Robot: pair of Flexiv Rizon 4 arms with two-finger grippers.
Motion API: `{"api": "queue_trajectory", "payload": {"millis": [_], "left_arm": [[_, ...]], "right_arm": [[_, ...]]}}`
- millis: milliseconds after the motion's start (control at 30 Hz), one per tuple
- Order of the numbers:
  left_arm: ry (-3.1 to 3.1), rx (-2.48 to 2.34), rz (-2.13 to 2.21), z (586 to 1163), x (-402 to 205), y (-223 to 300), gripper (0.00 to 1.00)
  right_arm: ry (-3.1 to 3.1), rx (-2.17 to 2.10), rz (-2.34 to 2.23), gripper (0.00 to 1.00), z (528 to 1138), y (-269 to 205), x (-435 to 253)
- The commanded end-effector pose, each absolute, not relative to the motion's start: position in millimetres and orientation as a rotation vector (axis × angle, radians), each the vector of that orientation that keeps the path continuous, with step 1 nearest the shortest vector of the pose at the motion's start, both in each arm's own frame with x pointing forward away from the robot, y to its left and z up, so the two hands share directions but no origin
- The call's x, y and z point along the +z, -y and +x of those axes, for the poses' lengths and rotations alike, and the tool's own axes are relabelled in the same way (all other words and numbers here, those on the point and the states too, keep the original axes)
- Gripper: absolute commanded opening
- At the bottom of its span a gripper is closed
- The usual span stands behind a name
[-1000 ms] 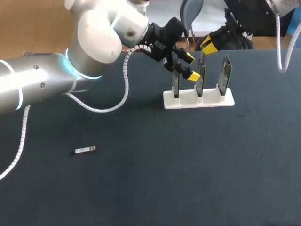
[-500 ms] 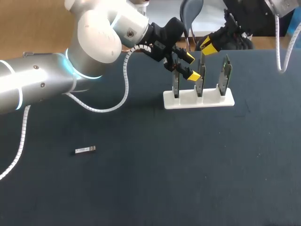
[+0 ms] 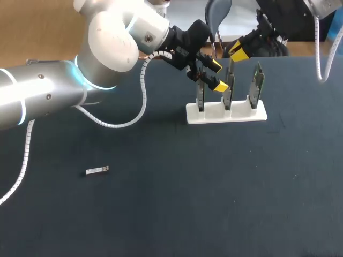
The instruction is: Pick up the optical module with the left hand, and insert it into the network port with the right hand.
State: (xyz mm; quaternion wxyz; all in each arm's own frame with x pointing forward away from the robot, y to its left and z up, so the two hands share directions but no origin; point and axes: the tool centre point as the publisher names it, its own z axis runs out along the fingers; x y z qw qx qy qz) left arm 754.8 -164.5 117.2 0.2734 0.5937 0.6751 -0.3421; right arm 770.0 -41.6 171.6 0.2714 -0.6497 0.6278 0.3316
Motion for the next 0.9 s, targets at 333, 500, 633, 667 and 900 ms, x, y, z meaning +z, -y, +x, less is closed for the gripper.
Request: {"api": "queue_trajectory", "payload": {"millis": [333, 500, 633, 667, 900], "left_arm": [[-1.822, -0.919, 1.601, 755.8, 118.1, 165.2, 1.00], [-1.822, -0.919, 1.601, 755.8, 118.1, 165.2, 1.00], [-1.822, -0.919, 1.601, 755.8, 118.1, 165.2, 1.00], [-1.822, -0.919, 1.601, 755.8, 118.1, 165.2, 1.00], [-1.822, -0.919, 1.601, 755.8, 118.1, 165.2, 1.00]], "right_arm": [[-1.701, 0.897, -1.754, 0.00, 772.4, 41.4, 171.0], [-1.705, 0.898, -1.759, 0.00, 772.6, 41.1, 170.5], [-1.715, 0.898, -1.760, 0.00, 772.2, 40.6, 169.2], [-1.717, 0.898, -1.761, 0.00, 772.1, 40.6, 169.0], [-1.732, 0.889, -1.754, 0.00, 772.4, 41.1, 167.1]]}}
